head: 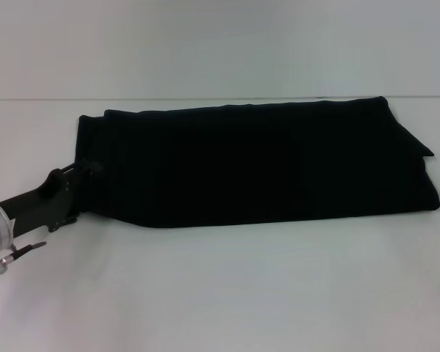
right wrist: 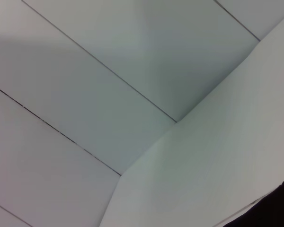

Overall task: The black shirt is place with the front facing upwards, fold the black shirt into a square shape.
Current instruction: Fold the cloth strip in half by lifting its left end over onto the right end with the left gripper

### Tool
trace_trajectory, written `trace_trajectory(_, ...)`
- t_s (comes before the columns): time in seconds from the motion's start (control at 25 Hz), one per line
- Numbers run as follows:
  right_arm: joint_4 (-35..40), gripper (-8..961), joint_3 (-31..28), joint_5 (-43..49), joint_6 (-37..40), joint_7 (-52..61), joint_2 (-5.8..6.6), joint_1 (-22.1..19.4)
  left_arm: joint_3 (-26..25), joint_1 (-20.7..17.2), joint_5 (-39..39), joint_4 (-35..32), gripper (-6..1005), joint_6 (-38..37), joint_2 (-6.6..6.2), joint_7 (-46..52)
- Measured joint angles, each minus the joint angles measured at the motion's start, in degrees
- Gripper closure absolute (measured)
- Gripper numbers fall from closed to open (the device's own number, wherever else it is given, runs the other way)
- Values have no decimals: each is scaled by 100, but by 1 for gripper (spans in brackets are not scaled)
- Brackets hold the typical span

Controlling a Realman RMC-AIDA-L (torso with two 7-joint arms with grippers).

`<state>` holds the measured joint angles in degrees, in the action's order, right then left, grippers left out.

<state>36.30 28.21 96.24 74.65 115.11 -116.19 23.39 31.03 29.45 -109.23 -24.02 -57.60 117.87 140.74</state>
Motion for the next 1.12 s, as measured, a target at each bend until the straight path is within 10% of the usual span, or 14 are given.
trace_trajectory(1.12, 0, 74, -238, -9, 67, -5, 14, -10, 72, 137, -45, -155, 899, 106, -51, -1050)
